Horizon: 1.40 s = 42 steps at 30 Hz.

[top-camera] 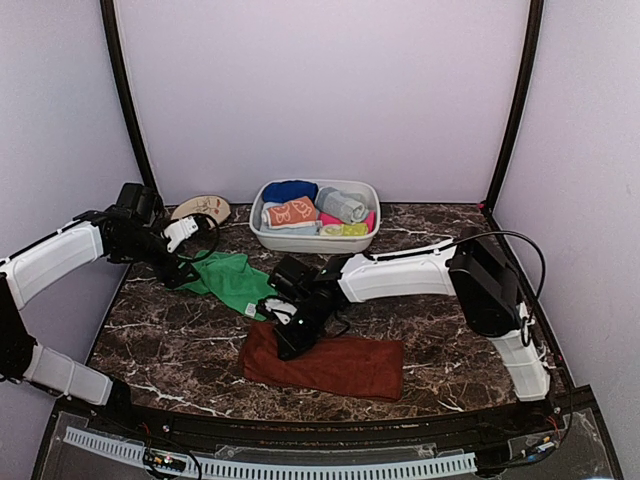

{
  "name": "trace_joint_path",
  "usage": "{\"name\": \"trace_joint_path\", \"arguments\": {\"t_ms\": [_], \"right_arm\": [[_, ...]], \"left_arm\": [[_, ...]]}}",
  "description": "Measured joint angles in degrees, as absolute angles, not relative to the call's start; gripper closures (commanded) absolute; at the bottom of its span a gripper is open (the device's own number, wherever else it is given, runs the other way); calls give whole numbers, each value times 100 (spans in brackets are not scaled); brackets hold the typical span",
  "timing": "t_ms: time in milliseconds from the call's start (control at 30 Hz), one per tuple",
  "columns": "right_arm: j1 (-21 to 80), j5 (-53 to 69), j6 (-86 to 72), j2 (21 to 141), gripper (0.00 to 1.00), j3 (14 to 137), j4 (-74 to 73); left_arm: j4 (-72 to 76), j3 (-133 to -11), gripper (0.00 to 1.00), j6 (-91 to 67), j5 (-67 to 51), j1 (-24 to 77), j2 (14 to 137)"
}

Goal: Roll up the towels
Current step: Rotate the towel at the center of the board, then move the towel to the center of the board.

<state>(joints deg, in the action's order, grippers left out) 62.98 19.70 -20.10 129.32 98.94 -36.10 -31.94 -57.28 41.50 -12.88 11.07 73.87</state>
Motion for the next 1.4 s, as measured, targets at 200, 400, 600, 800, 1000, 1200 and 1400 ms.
{"name": "trace_joint_path", "arguments": {"t_ms": [200,400,600,800,1000,1200,1400], "right_arm": [[6136,2416,-2176,13008,100,9701,-3216],[5446,2720,-2904,12184,100,7957,-1739],[4265,2204,-3623,11048,100,6250,-886],[4222,1651,-3988,10691,69,5983,-760],[4014,1243,-4106,9745,71,5861,-1107],[3758,921,-4250,8538,75,4630,-1396],[3765,628,-4639,7288,78,3179,-2359]], "left_arm": [[-3315,-5695,17,4198,-1341,1098,7391],[-3317,-5695,18,4193,-1468,1098,7461],[-3319,-5706,18,4110,-1621,1098,7629],[-3317,-5760,18,4003,-1699,1098,7749],[-3315,-5793,18,3986,-1695,1098,7773],[-3312,-5793,18,3986,-1712,1098,7773],[-3308,-5793,18,3986,-1741,1098,7773]]}}
